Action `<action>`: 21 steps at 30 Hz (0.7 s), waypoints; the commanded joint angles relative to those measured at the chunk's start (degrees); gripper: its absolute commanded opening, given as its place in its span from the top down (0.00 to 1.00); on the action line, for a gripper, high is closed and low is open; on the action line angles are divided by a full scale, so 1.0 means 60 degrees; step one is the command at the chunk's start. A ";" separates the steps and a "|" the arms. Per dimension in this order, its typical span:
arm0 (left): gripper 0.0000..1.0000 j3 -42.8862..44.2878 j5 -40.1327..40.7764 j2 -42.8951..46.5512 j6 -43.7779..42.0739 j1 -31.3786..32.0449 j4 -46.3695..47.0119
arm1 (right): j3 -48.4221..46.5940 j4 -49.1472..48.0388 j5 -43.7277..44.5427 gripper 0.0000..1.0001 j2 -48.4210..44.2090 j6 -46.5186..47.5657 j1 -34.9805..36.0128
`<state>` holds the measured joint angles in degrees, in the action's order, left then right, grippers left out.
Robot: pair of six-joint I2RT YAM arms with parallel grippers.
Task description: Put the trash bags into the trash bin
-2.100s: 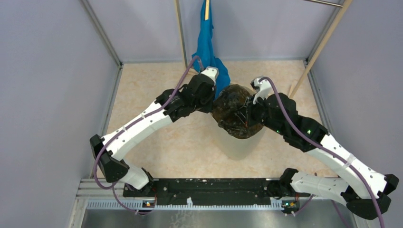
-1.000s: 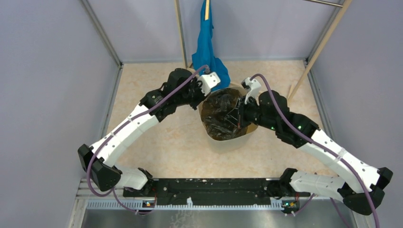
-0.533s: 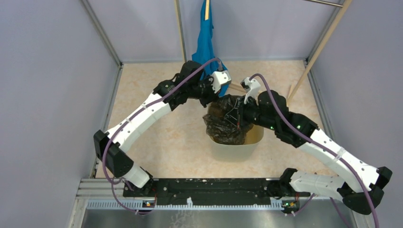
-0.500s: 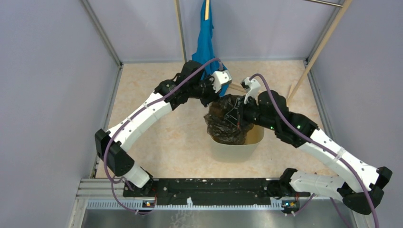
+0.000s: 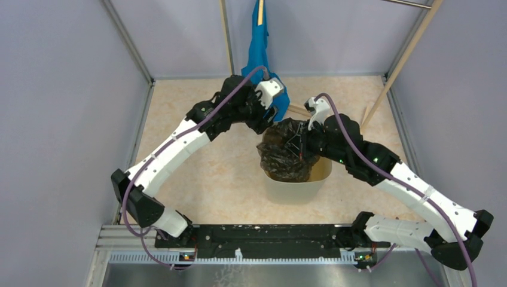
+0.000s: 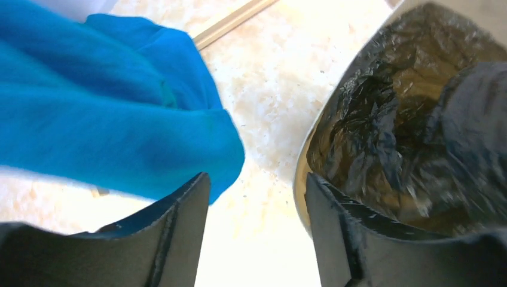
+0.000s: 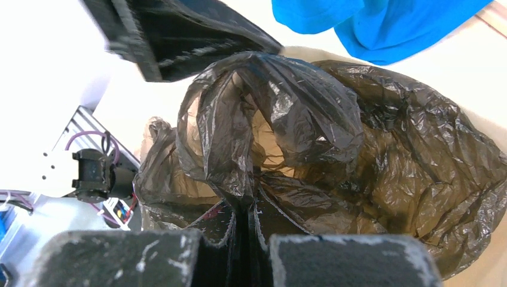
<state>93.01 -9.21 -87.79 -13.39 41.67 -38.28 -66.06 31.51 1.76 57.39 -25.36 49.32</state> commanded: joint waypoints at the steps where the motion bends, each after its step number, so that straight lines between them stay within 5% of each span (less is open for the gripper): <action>1: 0.27 0.0484 0.1109 0.1361 0.1258 -0.0012 0.0154 | -0.0337 0.0118 0.0422 1.00 -0.0181 0.0257 -0.0061; 8: 0.10 0.0076 0.1147 0.3058 0.3601 -0.0016 0.0276 | -0.0605 0.0296 0.0545 1.00 -0.0302 0.0346 -0.0061; 15: 0.06 -0.2593 -0.2571 0.4764 0.5784 -0.0013 0.2860 | -0.0677 0.0144 0.0401 1.00 -0.0453 0.0331 -0.0061; 21: 0.01 -0.3007 -0.4151 0.4190 0.6186 -0.0002 0.3644 | -0.0796 0.0068 0.0090 1.00 -0.0409 0.0253 -0.0062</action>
<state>75.29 -25.28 -58.59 19.57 41.67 -22.52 -67.59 33.91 3.60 55.86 -24.05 49.32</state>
